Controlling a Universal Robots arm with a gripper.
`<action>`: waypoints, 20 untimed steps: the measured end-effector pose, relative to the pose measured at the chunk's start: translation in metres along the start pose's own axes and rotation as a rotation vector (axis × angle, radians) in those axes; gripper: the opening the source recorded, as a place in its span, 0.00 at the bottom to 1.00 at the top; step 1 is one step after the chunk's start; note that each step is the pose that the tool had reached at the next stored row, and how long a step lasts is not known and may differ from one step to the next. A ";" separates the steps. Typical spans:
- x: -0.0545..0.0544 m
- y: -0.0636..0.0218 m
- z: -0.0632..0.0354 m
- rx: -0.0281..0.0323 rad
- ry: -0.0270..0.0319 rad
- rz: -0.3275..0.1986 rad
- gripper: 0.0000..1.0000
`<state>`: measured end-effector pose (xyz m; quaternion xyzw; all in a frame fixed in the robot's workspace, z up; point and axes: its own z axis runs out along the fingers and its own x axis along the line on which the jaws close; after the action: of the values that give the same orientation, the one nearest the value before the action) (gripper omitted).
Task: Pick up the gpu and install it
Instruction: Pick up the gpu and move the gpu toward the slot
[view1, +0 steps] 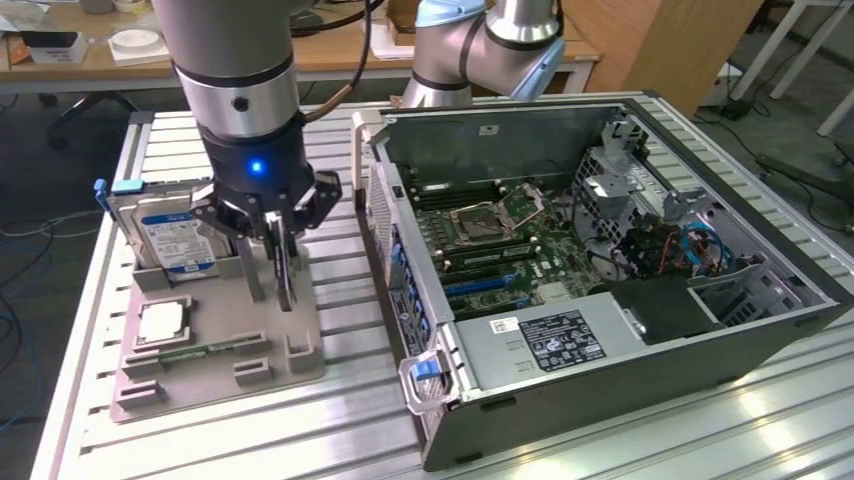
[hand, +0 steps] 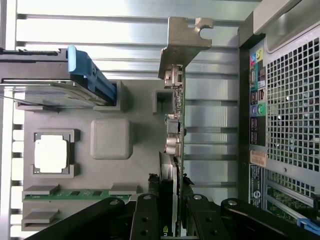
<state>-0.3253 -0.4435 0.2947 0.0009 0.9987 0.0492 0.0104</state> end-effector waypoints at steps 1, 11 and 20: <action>0.000 0.0001 -0.0008 -0.0020 0.0000 0.000 0.27; 0.000 0.0007 -0.0078 -0.0145 -0.0001 0.001 0.27; 0.000 0.0014 -0.0147 -0.0296 -0.0001 0.001 0.27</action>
<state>-0.3254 -0.4436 0.3095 0.0012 0.9979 0.0640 0.0105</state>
